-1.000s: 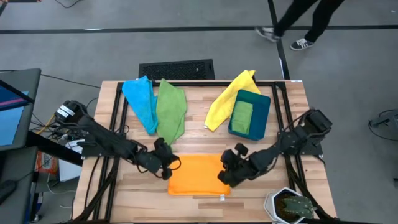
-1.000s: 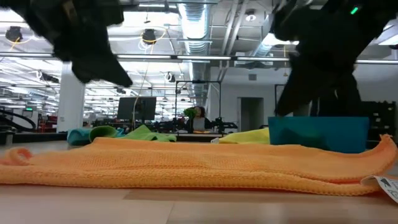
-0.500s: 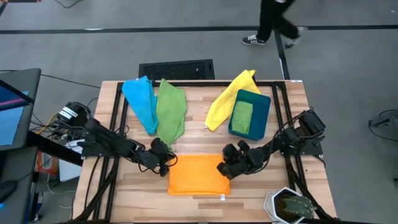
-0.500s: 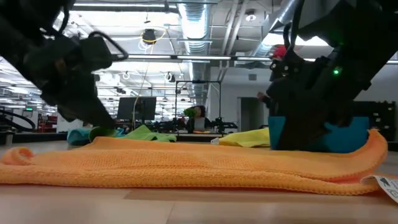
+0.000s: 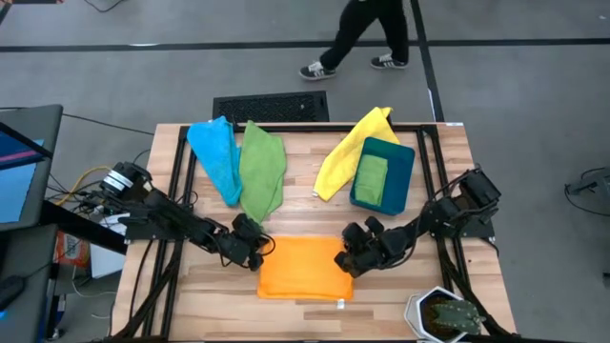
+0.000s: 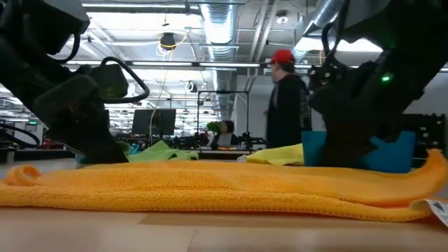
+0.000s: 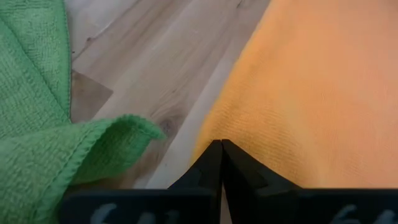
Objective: Fold microfiber towels
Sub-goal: Fold the orange microfiber cloth
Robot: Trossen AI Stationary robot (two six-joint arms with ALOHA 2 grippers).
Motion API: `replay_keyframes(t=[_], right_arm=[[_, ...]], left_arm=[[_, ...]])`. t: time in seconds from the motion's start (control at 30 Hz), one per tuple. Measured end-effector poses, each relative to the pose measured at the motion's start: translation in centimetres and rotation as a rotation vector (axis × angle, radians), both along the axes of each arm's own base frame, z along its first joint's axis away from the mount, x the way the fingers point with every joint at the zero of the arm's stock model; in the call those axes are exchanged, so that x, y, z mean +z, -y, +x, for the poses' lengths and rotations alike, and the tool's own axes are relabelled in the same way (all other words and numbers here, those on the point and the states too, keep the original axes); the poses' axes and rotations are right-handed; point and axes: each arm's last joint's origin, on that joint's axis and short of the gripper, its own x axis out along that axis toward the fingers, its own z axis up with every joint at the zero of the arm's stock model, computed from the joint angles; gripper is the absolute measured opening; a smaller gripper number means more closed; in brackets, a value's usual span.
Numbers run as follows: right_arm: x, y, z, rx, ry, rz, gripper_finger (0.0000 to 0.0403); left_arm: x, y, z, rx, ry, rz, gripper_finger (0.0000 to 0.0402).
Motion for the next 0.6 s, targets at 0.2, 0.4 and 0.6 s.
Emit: replay_keyframes(t=[0.2,0.4,0.6], right_arm=[[0.6,-0.5,-1.2,0.010,-0.043,0.000,0.0058],[1.6,-1.0,-1.8,0.035,-0.031,0.002,0.0058],[3.1,-1.6,-2.7,0.067,-0.003,-0.004,0.0058]], left_arm=[[1.1,-0.1,-0.5,-0.022,-0.003,-0.043,0.0000],[2.7,-0.2,-0.6,-0.021,0.044,-0.078,0.0000],[6.1,0.0,0.0,0.013,0.216,-0.130,0.0000]])
